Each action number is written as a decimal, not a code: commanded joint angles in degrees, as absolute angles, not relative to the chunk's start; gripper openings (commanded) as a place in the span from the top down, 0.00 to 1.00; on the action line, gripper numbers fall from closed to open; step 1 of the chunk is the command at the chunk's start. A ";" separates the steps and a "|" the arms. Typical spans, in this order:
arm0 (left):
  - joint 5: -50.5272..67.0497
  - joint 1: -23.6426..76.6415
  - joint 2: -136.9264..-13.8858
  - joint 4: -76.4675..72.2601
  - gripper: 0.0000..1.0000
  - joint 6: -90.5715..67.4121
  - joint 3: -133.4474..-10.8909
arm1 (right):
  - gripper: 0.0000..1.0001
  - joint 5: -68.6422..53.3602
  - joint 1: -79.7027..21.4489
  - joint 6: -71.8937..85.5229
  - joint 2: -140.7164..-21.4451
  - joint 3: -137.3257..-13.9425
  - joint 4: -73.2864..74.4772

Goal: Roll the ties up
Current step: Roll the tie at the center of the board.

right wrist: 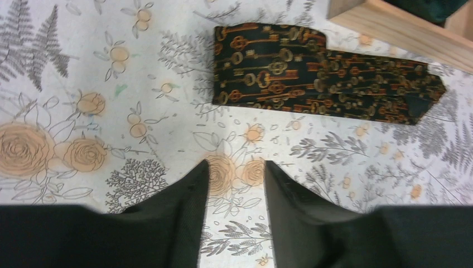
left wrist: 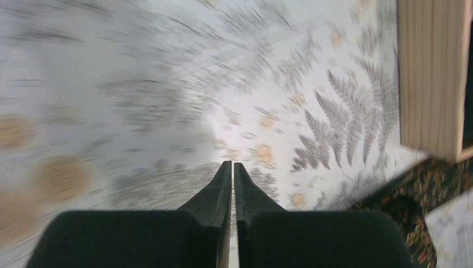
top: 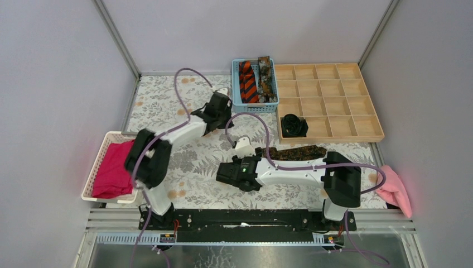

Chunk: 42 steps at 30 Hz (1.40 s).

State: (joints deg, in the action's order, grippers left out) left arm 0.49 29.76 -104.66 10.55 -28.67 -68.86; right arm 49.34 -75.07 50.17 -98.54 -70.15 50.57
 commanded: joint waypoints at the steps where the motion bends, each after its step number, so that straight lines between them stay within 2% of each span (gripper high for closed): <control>1: -13.24 30.18 -90.34 11.54 0.89 -34.17 -61.38 | 0.28 58.14 -75.41 50.37 -104.02 -76.71 56.63; 6: -15.03 30.19 -78.63 9.76 0.87 -37.29 -51.75 | 0.24 63.23 -75.22 49.67 -111.69 -83.39 60.42; 12: -19.02 30.15 -72.59 13.17 0.88 -36.32 -50.06 | 0.25 64.15 -72.09 47.14 -116.50 -85.25 59.66; 23: -20.30 29.31 -70.26 14.35 0.88 -35.27 -49.94 | 0.28 60.10 -67.69 37.59 -116.85 -81.52 48.79; 33: -18.22 28.49 -71.01 13.54 0.89 -35.16 -50.16 | 0.27 56.16 -67.54 39.27 -117.34 -78.75 47.85; 42: -17.38 28.39 -71.51 13.36 0.90 -34.69 -50.61 | 0.27 54.69 -63.24 39.36 -119.21 -75.22 45.27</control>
State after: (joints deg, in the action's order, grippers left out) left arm -17.41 28.77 -71.20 14.13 -35.90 -50.22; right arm 55.64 -65.56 38.83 -118.34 -76.99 46.78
